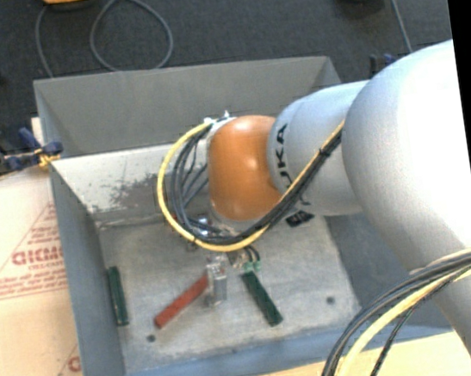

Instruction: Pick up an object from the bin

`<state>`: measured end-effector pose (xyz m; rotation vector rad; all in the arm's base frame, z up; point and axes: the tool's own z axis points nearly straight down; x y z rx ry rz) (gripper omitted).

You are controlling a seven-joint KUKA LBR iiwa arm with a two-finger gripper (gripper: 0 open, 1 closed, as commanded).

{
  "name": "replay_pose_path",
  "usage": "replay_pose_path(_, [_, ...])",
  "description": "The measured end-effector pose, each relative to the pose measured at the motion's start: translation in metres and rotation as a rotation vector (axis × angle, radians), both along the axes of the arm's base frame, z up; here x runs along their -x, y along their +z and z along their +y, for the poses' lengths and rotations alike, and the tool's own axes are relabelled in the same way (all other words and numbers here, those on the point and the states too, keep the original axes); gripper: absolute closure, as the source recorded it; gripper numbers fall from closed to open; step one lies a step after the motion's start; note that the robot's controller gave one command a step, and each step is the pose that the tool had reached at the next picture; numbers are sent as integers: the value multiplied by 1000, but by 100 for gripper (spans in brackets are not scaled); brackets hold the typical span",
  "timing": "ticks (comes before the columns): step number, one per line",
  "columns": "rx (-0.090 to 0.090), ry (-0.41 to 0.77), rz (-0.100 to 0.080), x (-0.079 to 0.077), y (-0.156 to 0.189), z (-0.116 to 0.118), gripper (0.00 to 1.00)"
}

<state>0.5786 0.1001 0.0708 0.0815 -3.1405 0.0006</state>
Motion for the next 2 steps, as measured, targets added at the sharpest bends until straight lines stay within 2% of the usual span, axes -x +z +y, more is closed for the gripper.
replay_pose_path(1, [-1, -2, -4, -1, 3, 0, 100])
replay_pose_path(2, [-2, -8, -13, -23, 156, -6, 100])
